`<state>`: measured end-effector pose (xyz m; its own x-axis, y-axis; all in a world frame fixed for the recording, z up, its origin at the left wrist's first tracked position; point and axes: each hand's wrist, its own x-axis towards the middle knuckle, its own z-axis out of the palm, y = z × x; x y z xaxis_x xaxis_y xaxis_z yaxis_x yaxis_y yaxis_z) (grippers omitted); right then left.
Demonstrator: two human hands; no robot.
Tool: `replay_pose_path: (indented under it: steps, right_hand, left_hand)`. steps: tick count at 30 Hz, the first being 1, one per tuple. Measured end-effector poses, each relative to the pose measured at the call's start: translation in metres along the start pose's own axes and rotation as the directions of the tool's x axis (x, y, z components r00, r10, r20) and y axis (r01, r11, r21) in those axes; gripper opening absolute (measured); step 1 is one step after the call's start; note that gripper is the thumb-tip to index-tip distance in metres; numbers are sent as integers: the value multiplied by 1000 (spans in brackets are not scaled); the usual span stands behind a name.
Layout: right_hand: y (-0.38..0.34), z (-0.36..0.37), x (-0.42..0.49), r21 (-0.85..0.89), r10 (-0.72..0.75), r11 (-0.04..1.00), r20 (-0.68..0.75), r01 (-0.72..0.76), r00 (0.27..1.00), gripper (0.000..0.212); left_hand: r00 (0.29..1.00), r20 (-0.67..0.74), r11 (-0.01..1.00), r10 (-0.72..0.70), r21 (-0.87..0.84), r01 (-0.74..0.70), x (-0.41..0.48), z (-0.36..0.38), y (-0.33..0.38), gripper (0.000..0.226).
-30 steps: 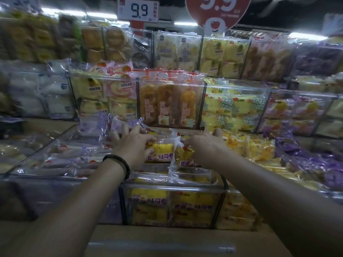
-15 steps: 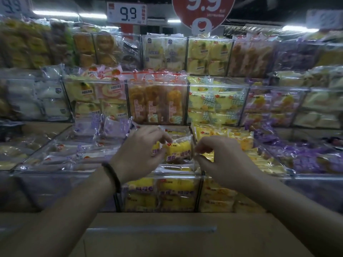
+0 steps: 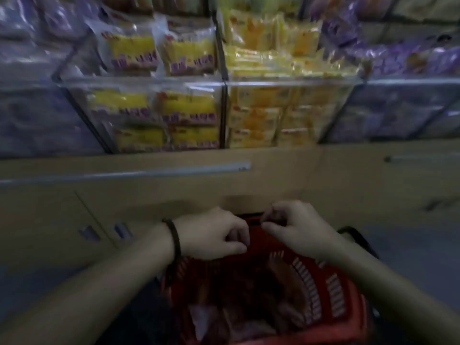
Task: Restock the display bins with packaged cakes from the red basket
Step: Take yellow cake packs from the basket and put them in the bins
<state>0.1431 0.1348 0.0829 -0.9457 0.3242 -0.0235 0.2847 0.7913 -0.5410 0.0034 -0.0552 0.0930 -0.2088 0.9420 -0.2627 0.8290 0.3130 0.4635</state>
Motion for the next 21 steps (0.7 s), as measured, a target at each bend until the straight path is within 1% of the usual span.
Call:
replay_pose_path:
  steps: [2,4,6,8,10,11,13,14,16,17,18,20,21]
  right_hand:
    - [32,20,-1,-19,109,994,126,-107,986,13]
    - [62,40,0,-62,208,978,203,-200,957,16]
    - [90,58,3,-110,334,942,234,-317,913,19]
    - [114,77,8,-156,460,888,257,-433,850,26]
    - [133,98,12,-222,544,838,276,-499,792,37]
    - [142,109,13,-248,574,817,264,-520,775,43]
    - [152,127,14,-283,607,791,243,-543,757,49]
    - [153,135,15,-302,612,787,268,-538,744,49]
    - [152,149,18,-342,617,786,366,-516,697,36]
    - [154,156,18,-309,617,787,405,-534,674,30]
    - [157,163,19,-270,605,795,423,-543,675,30]
    - [165,177,19,-238,534,846,395,-478,748,37]
    - [172,186,18,-262,522,852,370,-453,768,41]
  left_hand:
    - [988,147,999,-37,34,32,21,17,-6,22]
    - [970,235,997,-58,58,46,41,32,-14,24]
    - [961,261,995,-89,64,75,59,49,-23,26]
    - [946,292,989,-139,83,120,74,66,-34,32]
    - [902,385,975,-195,174,136,82,78,-42,38]
    - [874,435,967,-216,217,132,85,83,-46,39]
    - [836,492,957,-246,260,129,88,89,-48,42]
    - [827,503,955,-253,269,129,90,90,-49,43]
    - [819,510,953,-261,269,137,91,91,-47,44]
    - [825,502,957,-258,250,147,91,91,-47,45]
    - [835,490,961,-251,226,157,91,92,-46,45]
    - [846,472,964,-247,207,166,89,92,-48,45]
    - [843,475,962,-253,213,169,89,92,-50,45]
